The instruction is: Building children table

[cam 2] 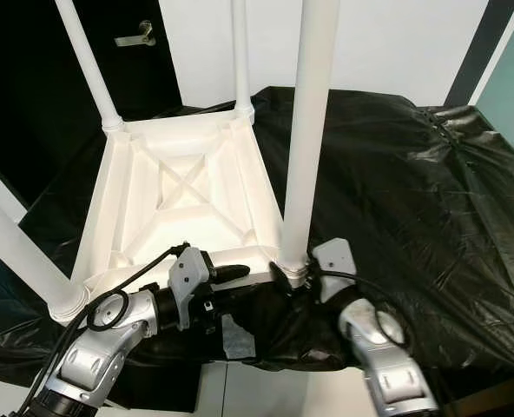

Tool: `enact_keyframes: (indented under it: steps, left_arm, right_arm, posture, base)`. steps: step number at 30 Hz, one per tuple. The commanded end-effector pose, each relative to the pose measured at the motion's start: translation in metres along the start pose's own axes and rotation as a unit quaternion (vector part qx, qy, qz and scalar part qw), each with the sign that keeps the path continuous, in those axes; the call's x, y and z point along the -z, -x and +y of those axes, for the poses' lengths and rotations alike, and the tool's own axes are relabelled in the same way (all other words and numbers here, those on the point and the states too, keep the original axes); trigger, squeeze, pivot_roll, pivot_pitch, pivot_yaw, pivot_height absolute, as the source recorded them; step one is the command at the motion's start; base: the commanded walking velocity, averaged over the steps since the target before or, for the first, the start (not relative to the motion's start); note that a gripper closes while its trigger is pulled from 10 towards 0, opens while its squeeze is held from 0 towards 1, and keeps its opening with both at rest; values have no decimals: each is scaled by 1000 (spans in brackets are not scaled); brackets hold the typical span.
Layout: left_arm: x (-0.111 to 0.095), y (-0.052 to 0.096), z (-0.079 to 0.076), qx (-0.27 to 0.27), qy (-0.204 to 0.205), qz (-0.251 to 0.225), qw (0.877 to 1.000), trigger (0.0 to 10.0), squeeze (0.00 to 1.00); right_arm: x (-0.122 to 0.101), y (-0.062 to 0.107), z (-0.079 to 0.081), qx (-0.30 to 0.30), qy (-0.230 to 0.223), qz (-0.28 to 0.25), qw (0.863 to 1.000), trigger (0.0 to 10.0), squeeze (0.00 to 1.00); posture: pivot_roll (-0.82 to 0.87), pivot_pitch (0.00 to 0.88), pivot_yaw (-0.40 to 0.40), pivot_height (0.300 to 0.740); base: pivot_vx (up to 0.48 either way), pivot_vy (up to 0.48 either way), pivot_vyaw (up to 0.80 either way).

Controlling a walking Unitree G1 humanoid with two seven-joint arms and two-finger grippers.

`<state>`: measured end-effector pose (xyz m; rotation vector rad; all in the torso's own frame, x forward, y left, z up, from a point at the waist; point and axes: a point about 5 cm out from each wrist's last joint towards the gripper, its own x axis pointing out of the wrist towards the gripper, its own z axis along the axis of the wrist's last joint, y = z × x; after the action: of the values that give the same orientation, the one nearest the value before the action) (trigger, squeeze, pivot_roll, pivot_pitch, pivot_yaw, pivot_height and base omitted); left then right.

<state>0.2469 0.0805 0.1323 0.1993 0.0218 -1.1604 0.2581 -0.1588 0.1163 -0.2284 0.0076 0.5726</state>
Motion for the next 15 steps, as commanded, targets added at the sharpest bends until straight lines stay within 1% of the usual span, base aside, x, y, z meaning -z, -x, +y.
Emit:
enact_keyframes:
  steps: [1,3,6,8,9,12,14,15]
  left_arm:
    - [2,1,4,-12,0,5,1000,10000,0]
    - [2,0,4,-13,0,4,1000,10000,0]
    - [1,0,5,-15,0,4,1000,10000,0]
    - [1,0,6,-18,-1,3,1000,10000,0]
    - [1,0,6,-18,-1,3,1000,10000,0]
    - [0,1,7,-23,-2,2,1000,10000,0]
    - [0,2,7,-25,-3,1,1000,10000,0]
    - [0,2,7,-25,-3,1,1000,10000,0]
  right_arm:
    - [-3,-1,-5,-20,1,-6,1000,10000,0]
    - [-6,-4,-11,-44,12,-7,999,10000,0]
    - [-8,-8,-14,-57,17,-6,998,10000,0]
    - [-13,-20,-17,-93,32,-6,995,10000,0]
    - [-13,-20,-17,-93,32,-6,995,10000,0]
    - [-19,-36,-17,-137,49,-6,989,10000,0]
    - [-21,-43,-16,-159,59,-4,986,10000,0]
    - [-21,-43,-16,-159,59,-4,986,10000,0]
  posture:
    - [-66,0,16,740]
    - [-62,0,14,740]
    - [-59,0,11,740]
    - [-47,0,6,740]
    - [-47,0,6,740]
    - [-33,0,-1,740]
    - [-28,0,-5,740]
    - [-28,0,-5,740]
  base:
    - [0,0,0]
    - [0,0,0]
    - [0,0,0]
    - [0,0,0]
    - [0,0,0]
    - [0,0,0]
    - [0,0,0]
    - [0,0,0]
